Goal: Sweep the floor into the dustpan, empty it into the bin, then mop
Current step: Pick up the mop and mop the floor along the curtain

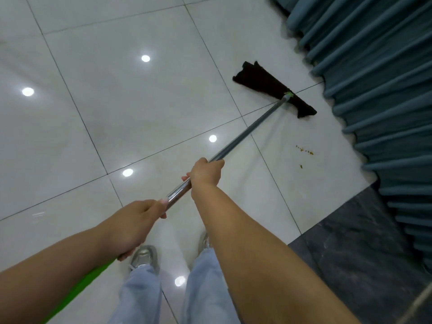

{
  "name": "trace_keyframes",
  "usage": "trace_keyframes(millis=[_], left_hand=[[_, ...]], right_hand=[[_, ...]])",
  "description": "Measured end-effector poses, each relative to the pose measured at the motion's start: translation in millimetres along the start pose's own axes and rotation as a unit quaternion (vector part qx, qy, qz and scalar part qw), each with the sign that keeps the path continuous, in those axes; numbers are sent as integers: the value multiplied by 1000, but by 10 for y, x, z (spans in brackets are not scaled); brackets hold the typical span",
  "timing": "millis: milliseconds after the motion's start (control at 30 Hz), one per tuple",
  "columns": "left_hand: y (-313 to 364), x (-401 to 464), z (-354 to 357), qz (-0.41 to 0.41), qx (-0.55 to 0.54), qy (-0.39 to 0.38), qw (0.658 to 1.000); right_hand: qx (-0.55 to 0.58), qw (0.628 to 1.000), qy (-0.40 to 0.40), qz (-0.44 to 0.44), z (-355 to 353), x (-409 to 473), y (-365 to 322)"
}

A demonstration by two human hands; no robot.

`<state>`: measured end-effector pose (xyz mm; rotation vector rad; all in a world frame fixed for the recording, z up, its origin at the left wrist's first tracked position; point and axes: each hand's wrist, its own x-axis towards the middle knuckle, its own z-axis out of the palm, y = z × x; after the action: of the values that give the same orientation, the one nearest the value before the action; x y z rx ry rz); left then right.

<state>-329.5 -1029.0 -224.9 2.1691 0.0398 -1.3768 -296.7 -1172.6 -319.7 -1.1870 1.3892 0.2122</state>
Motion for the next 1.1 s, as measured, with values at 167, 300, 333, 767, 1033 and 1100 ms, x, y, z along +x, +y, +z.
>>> trace_keyframes(millis=[167, 300, 333, 767, 1033, 1100], left_hand=[[489, 140, 181, 25, 50, -22, 998], [814, 381, 546, 41, 80, -56, 994], [881, 448, 664, 43, 86, -65, 993], [1303, 792, 1606, 96, 163, -53, 981], [411, 624, 927, 114, 226, -28, 967], [134, 565, 730, 121, 235, -18, 964]], right_hand=[[45, 998, 44, 8, -508, 234, -200], [64, 994, 82, 27, -1035, 535, -267], [72, 993, 92, 33, -1170, 619, -272], [56, 994, 60, 77, -1956, 914, -378], [68, 991, 36, 108, -1180, 345, 35], [74, 991, 22, 111, -928, 171, 161]])
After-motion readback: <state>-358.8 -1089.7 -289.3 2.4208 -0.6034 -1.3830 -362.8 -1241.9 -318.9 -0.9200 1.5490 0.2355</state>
